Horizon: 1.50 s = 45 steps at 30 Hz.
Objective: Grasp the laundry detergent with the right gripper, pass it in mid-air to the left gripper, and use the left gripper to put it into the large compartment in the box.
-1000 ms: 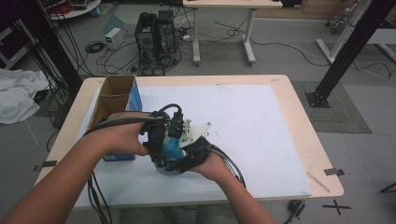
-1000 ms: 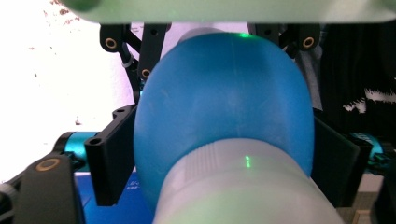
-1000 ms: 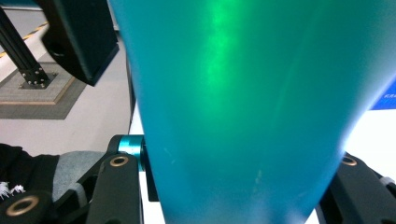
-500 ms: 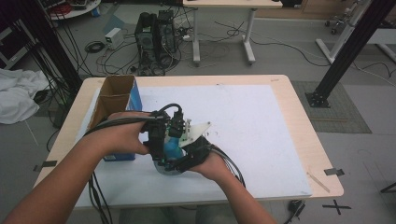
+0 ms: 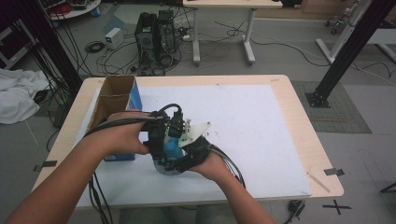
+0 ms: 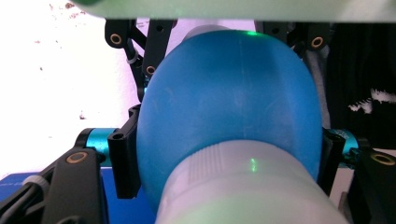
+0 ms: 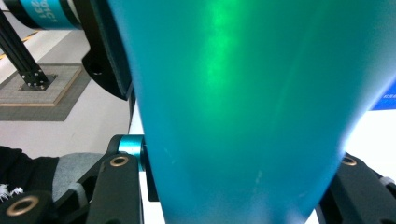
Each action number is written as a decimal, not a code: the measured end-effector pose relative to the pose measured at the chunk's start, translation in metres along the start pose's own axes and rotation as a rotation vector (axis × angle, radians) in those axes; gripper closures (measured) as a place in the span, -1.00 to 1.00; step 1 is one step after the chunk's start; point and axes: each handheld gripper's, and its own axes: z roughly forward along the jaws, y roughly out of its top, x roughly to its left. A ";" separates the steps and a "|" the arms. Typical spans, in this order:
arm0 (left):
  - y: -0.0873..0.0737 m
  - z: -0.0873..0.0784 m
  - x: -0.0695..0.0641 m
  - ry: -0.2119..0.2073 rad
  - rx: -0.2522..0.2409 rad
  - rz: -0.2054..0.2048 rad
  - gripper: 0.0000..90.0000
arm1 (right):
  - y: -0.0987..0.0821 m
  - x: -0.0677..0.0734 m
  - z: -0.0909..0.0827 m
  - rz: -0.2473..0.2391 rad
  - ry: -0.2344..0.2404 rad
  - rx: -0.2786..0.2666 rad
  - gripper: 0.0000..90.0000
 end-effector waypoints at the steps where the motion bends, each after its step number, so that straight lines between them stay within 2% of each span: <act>1: 0.000 0.000 0.000 0.001 0.001 0.000 -0.33 | 0.000 0.000 0.000 0.001 0.000 0.000 0.03; 6: 0.000 -0.001 -0.001 0.002 0.003 0.000 -0.31 | 0.000 0.001 0.000 0.008 0.006 0.002 0.03; 7: 0.000 -0.002 -0.001 0.005 0.003 -0.002 -0.18 | 0.000 0.000 0.000 0.000 0.003 -0.002 0.03; 8: 0.000 -0.002 -0.001 0.004 0.004 -0.002 -0.16 | 0.000 0.000 0.001 -0.020 -0.008 -0.012 0.03; 10: 0.000 -0.001 -0.001 0.008 0.019 0.007 -0.16 | 0.000 0.001 0.002 -0.012 -0.003 -0.010 0.03; 13: 0.001 0.000 -0.003 -0.008 0.028 -0.015 -0.15 | 0.000 0.001 0.002 -0.009 0.004 -0.004 0.03; 14: 0.001 0.001 -0.003 -0.010 0.031 -0.017 -0.15 | 0.000 0.005 0.001 0.040 0.027 0.027 0.03; 15: 0.001 0.000 -0.003 0.008 0.034 -0.004 -0.15 | 0.000 0.009 -0.001 0.101 0.060 0.074 0.03; 16: 0.002 0.000 -0.003 0.011 0.036 -0.008 -0.15 | 0.000 0.012 -0.002 0.137 0.079 0.087 0.03; 17: 0.001 0.000 -0.005 -0.002 0.033 -0.022 -0.15 | 0.000 0.013 -0.002 0.143 0.082 0.084 0.03; 18: 0.001 -0.001 -0.005 0.003 0.033 -0.024 -0.15 | 0.000 0.008 -0.001 0.079 0.054 0.054 0.03; 20: 0.002 -0.003 -0.006 0.020 0.022 -0.010 -0.14 | 0.000 0.009 -0.002 0.086 0.057 0.051 0.03; 21: 0.002 -0.004 -0.005 0.028 0.019 0.003 -0.14 | 0.001 0.006 -0.002 0.048 0.044 0.032 0.03; 22: 0.002 -0.005 -0.007 0.021 0.018 -0.013 -0.14 | 0.001 0.004 -0.001 0.017 0.032 0.009 0.02; 23: 0.003 -0.005 -0.007 0.017 0.019 -0.015 -0.14 | 0.001 0.007 -0.002 0.048 0.047 0.020 0.02; 24: 0.003 -0.005 -0.009 -0.002 0.020 -0.036 -0.14 | 0.001 0.007 -0.003 0.044 0.050 0.021 0.02; 25: 0.004 -0.006 -0.008 0.019 0.027 -0.014 -0.14 | 0.002 0.007 -0.003 0.040 0.051 0.019 0.01; 26: 0.005 -0.007 -0.008 0.022 0.023 -0.008 -0.14 | 0.002 0.008 -0.004 0.047 0.053 0.020 0.01; 27: 0.005 -0.007 -0.009 0.011 0.024 -0.018 -0.14 | 0.002 0.008 -0.004 0.033 0.043 0.016 0.00; 28: 0.005 -0.008 -0.008 0.022 0.023 -0.009 -0.14 | 0.003 0.014 -0.008 0.112 0.073 0.057 -0.01; 29: 0.005 -0.010 -0.008 0.019 0.012 -0.014 -0.14 | 0.003 0.008 -0.007 0.053 0.053 0.027 -0.03; 30: 0.005 -0.011 -0.008 0.012 0.015 -0.022 -0.14 | 0.003 0.008 -0.009 0.051 0.051 0.021 -0.06; 31: 0.005 -0.013 -0.006 0.002 0.029 -0.002 -0.14 | 0.004 0.009 -0.010 0.060 0.042 0.021 -0.16; 32: 0.005 -0.014 -0.006 0.015 0.006 0.001 -0.14 | 0.004 0.009 -0.012 0.072 0.034 0.033 -0.25; 33: 0.005 -0.015 -0.005 0.004 0.009 0.000 -0.14 | 0.004 0.009 -0.014 0.084 0.031 0.040 -0.29; 34: 0.004 -0.016 -0.007 0.009 0.010 -0.033 -0.14 | 0.004 0.009 -0.017 0.091 0.034 0.038 -0.31; 36: 0.003 -0.019 -0.007 0.019 0.010 -0.035 -0.14 | 0.004 0.009 -0.022 0.098 0.025 0.053 -0.35; 37: 0.002 -0.020 -0.007 0.014 0.012 -0.044 -0.14 | 0.003 0.007 -0.025 0.081 0.025 0.064 -0.38; 38: 0.001 -0.021 -0.005 0.016 0.010 -0.041 -0.14 | 0.003 0.008 -0.028 0.094 0.020 0.079 -0.45; 39: 0.000 -0.022 -0.005 0.008 0.015 -0.058 -0.14 | 0.004 0.007 -0.030 0.098 0.013 0.086 -0.49; 42: -0.003 -0.025 -0.002 -0.011 0.016 -0.084 -0.14 | 0.006 0.008 -0.038 0.101 -0.008 0.112 -0.49; 43: -0.004 -0.027 -0.001 -0.016 0.015 -0.088 -0.14 | 0.007 0.007 -0.042 0.099 0.005 0.125 -0.49; 45: -0.006 -0.030 0.000 -0.018 0.012 -0.098 -0.14 | 0.009 0.007 -0.047 0.098 -0.008 0.141 -0.51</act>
